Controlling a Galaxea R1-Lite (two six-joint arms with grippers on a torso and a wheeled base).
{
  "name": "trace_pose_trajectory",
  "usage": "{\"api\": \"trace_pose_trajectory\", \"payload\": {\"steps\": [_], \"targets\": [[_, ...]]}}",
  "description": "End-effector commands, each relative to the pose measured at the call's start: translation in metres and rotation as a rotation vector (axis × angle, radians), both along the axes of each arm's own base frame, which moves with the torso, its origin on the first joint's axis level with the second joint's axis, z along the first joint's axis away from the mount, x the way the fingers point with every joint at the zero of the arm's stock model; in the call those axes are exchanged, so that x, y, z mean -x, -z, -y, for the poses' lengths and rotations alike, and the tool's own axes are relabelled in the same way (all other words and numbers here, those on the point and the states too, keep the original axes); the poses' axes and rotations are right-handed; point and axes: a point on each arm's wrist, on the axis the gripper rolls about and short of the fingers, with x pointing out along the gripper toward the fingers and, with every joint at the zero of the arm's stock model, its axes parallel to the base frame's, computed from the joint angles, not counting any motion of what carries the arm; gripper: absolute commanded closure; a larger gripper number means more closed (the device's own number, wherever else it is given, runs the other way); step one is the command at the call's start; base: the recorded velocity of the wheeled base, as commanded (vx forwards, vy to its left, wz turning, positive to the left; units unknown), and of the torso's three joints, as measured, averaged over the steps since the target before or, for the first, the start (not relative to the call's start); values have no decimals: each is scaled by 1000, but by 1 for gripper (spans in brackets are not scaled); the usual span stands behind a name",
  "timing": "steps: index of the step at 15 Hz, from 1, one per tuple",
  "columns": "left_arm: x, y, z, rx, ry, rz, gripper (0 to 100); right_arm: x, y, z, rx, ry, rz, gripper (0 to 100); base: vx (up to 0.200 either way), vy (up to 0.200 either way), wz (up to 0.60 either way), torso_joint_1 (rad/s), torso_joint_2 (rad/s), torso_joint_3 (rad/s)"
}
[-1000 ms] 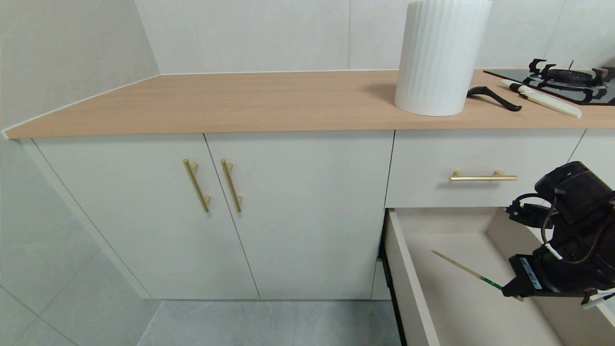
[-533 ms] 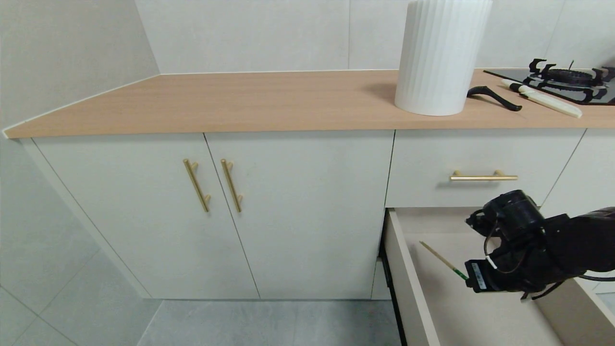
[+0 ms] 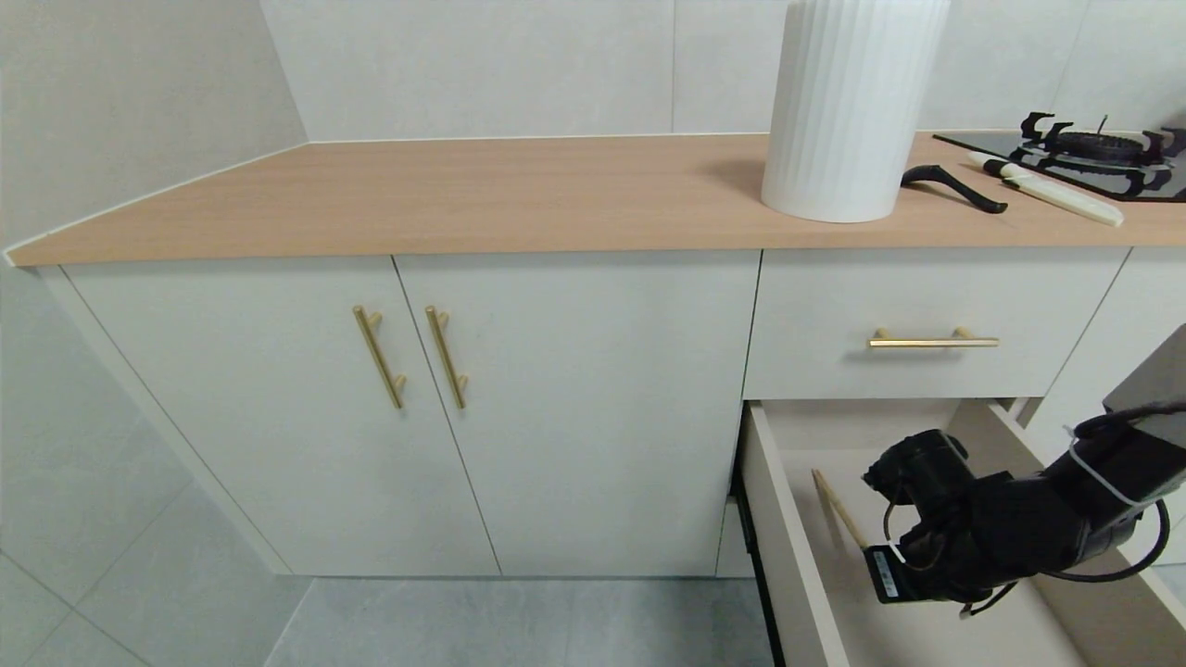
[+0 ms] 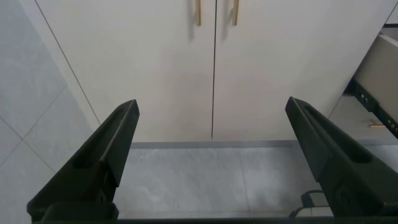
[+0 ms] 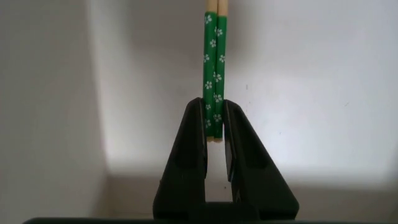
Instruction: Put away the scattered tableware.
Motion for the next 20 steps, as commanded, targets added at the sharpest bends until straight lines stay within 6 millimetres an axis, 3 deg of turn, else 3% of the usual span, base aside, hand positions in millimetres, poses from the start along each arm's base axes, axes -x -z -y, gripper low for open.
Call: {"api": "trace_pose_trajectory", "payload": {"steps": [1,6,9,10,16,18,20], "targets": [[0,0,0,0,0,-1,0,1,16,0,16,1,-51,100,0,0,0,0,0,0],[0,0,0,0,0,-1,0,-4,33,-1,7,2,-12,100,0,0,0,0,0,0],[0,0,0,0,0,-1,0,-5,33,-1,4,3,-4,100,0,0,0,0,0,0],[0,0,0,-1,0,-3,0,-5,33,-1,3,3,-4,0,0,0,0,0,0,0],[0,0,0,0,0,-1,0,-5,24,-1,-4,3,24,0,0,0,0,0,0,0],[0,0,0,0,0,-1,0,-2,-10,2,-50,10,117,0,0,0,0,0,0,0],[0,0,0,0,0,-1,0,10,-69,23,-101,51,264,0,0,0,0,0,0,0]]}}
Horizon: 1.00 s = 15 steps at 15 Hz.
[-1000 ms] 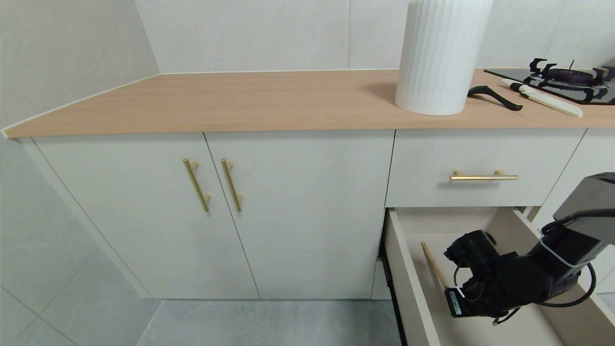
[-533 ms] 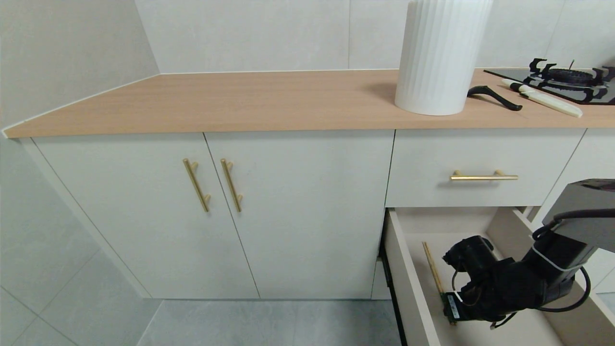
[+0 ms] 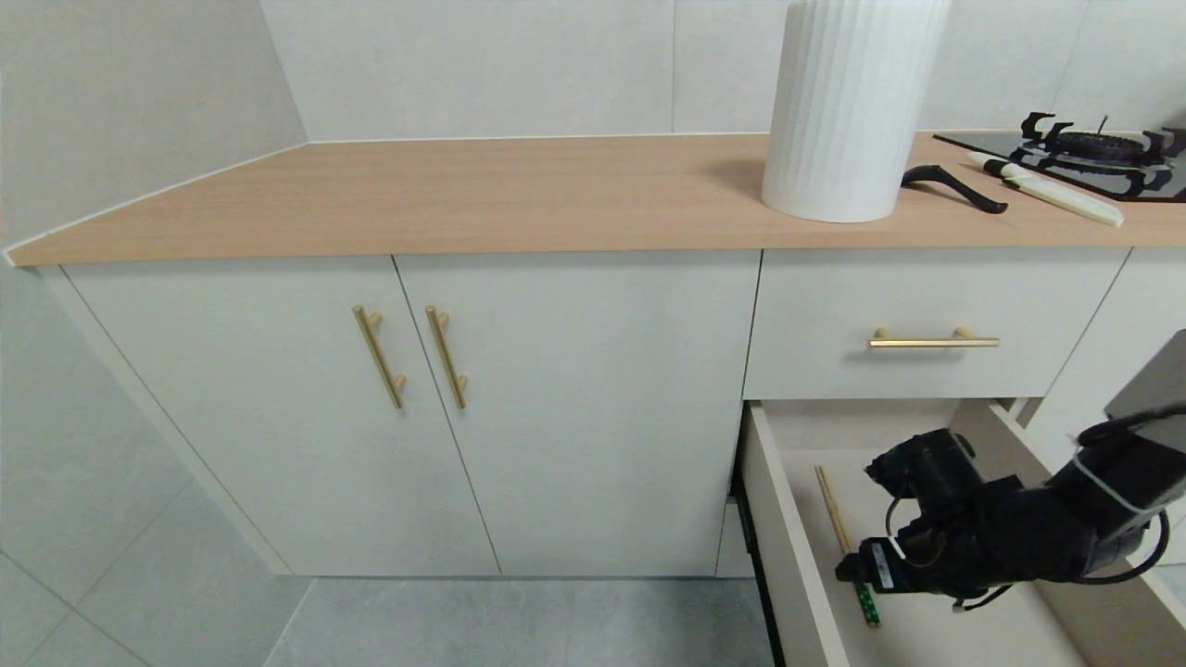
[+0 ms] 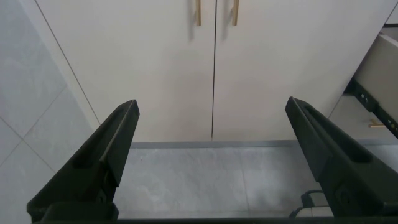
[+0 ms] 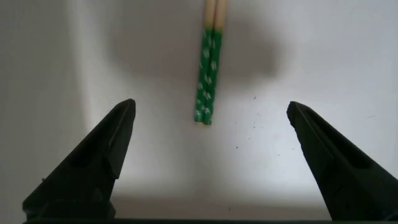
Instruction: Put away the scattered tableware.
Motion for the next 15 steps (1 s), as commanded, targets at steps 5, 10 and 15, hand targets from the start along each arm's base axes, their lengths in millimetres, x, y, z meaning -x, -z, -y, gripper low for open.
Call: {"api": "trace_pose_trajectory", "payload": {"steps": [5,10,15], "targets": [[0,0,0,0,0,-1,0,37,-158,80,-8,197,328,0,0,0,0,0,0,0],[0,0,0,0,0,-1,0,39,-165,103,49,232,345,0,0,0,0,0,0,0],[0,0,0,0,0,-1,0,47,-175,102,58,218,384,0,0,0,0,19,-72,-40]]}}
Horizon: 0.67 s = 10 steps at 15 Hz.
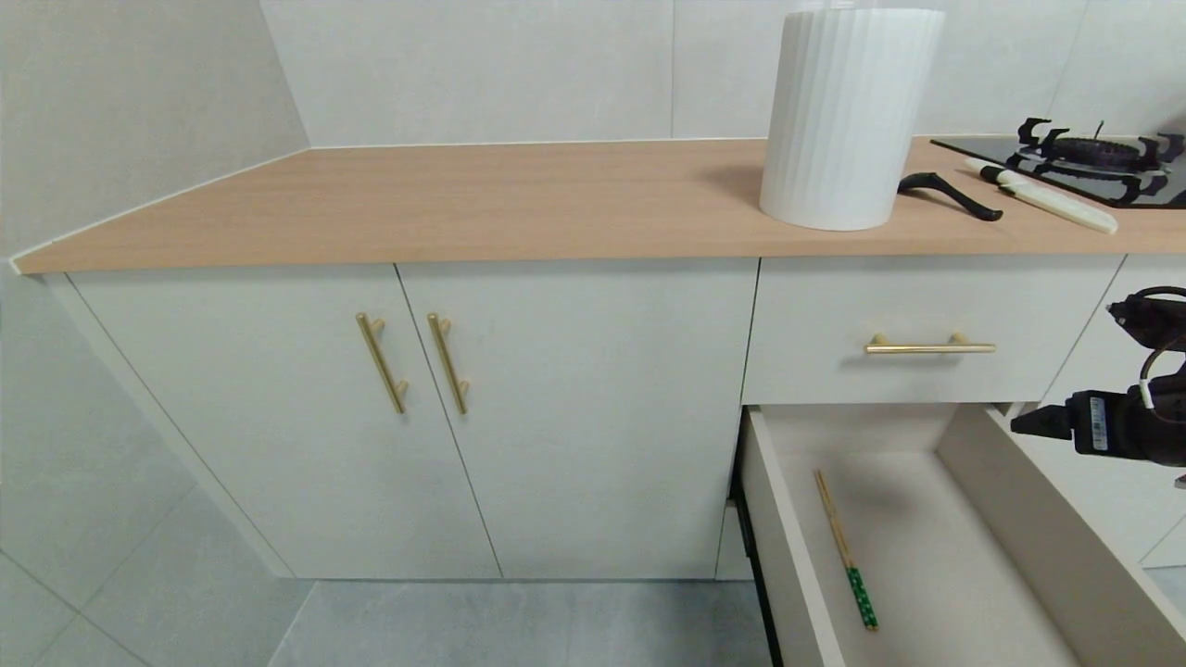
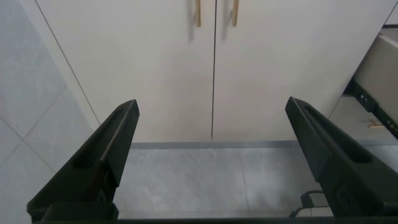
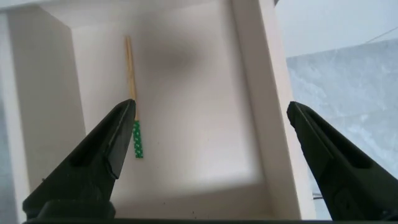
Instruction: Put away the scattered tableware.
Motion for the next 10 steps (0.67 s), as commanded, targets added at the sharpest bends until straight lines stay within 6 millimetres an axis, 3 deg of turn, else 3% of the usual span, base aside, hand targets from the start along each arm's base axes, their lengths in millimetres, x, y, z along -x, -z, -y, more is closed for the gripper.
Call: {"api": "trace_pose_trajectory", "payload": {"steps": [1,6,10], "targets": [[0,0,0,0,0,-1,0,4,-8,0,11,-7,31,0,0,0,0,100,-330,-232],[0,0,0,0,0,-1,0,-14,-26,1,64,-43,91,0,0,0,0,98,-405,-272],[0,0,0,0,0,-1,0,-21,-46,1,54,-93,169,0,0,0,0,243,-480,-279]]}}
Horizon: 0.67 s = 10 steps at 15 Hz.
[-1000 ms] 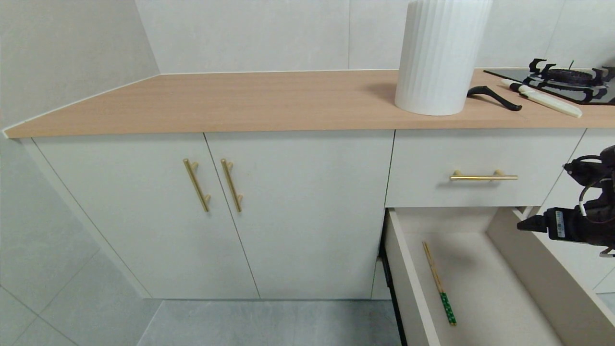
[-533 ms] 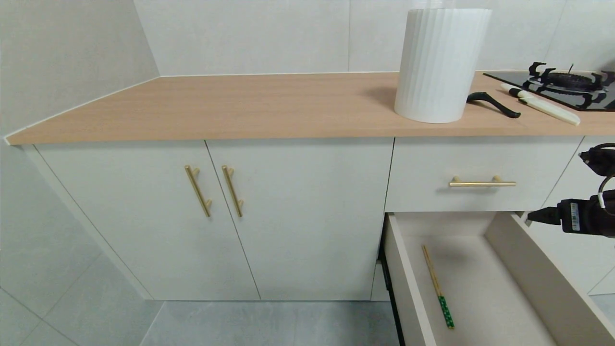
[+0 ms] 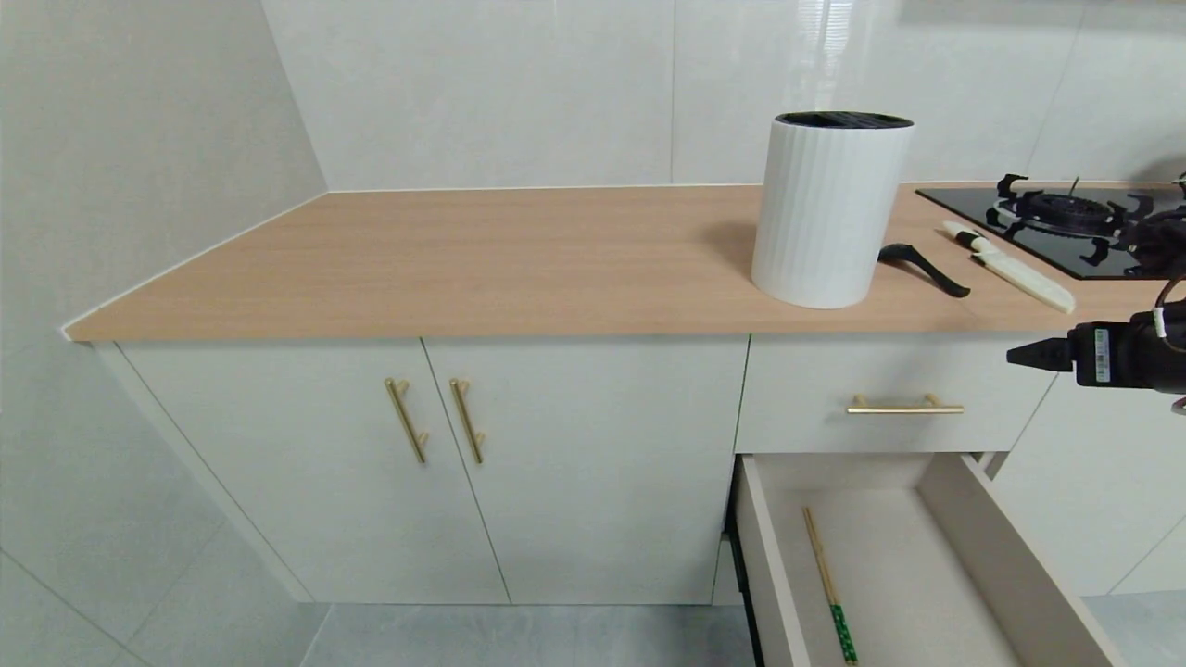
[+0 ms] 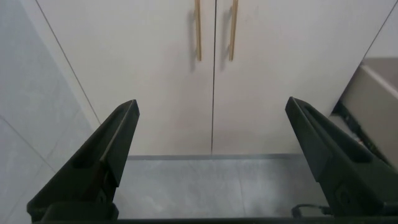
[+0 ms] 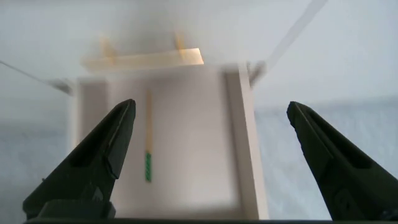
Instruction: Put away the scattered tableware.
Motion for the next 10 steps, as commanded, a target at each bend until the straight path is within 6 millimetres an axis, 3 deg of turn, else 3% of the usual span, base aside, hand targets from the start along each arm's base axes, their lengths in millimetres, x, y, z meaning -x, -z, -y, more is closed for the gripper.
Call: {"api": "trace_pose_trajectory", "payload": {"steps": [1,4,7,10], "targets": [[0,0,0,0,0,-1,0,-15,-8,2,20,-18,25,0,0,0,0,207,-481,-266],[0,0,0,0,0,-1,0,-47,-16,5,26,-23,65,0,0,0,0,211,-483,-279],[0,0,0,0,0,-1,0,-96,-19,9,31,-36,131,0,0,0,0,137,-302,-165],[0,0,0,0,0,-1,0,-145,8,14,109,-103,106,0,0,0,0,24,-41,-21]]}}
